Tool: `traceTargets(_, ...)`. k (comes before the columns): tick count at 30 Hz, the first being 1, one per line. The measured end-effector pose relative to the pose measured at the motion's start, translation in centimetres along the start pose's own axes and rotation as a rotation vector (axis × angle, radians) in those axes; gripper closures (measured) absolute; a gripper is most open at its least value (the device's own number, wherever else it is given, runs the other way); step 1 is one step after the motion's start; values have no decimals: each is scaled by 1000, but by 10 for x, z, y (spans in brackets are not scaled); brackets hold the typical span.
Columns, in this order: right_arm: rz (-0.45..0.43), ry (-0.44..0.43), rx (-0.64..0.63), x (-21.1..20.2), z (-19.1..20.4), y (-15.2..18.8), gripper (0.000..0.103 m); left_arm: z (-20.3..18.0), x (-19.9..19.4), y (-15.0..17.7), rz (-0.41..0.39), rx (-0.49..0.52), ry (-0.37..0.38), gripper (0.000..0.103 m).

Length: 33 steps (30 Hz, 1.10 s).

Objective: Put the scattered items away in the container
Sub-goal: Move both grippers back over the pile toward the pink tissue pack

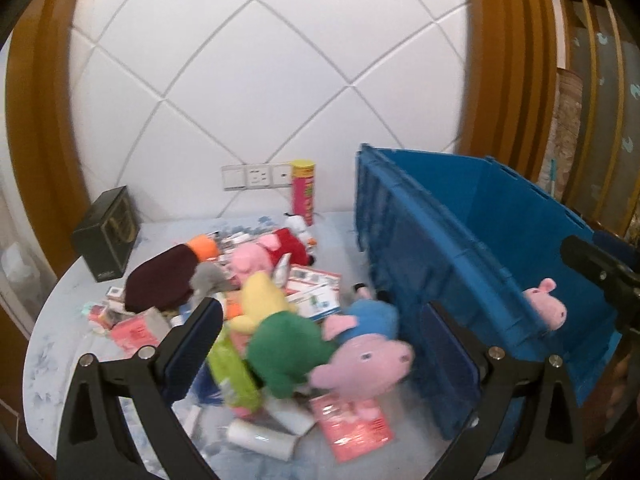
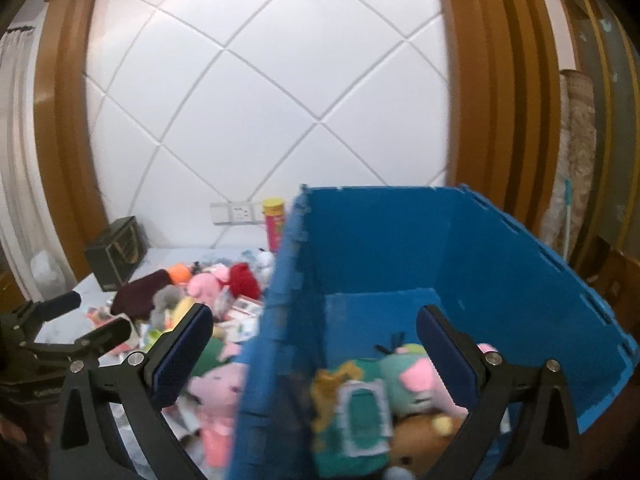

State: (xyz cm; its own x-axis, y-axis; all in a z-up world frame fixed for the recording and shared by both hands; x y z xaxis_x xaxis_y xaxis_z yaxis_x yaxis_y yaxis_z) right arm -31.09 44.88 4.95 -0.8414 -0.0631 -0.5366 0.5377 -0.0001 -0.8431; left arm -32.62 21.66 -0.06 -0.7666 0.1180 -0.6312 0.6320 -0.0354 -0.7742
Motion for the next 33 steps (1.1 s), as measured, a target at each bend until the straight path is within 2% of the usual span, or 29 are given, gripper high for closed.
traceTargets(6,3,-26,-23,7,74,7,0,70,-2,21,32,-22,-23,2)
traceTargets(11,54,-43,-29,23,128,30,0,120,6,50,88,-28,-49,2)
traceTargets(16,137,-54,-14,51,163,66,0,160,22,87,165,-37,-75,2)
traceTargets(24,296,-65,6,89,174,139,0,180,60,147,306,-54,-100,2)
traceTargets(33,471,-55,43,141,138,207,0,148,107,195,419,-22,-116,2)
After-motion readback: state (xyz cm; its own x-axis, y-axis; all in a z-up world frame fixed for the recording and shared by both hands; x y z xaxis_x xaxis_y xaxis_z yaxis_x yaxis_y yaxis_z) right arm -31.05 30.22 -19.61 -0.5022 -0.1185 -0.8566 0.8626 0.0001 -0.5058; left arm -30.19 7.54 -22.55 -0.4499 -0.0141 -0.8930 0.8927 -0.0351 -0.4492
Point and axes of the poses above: each gripper's, at about its wrist camera, not at the fingertips, and x roughly the way its jaws point, z to its left, y to its underside, the point moved 5 cm from there along x, roughly the way its jaws point, and after that the axes turned 5 degrees about z, right-handed, at the moved point
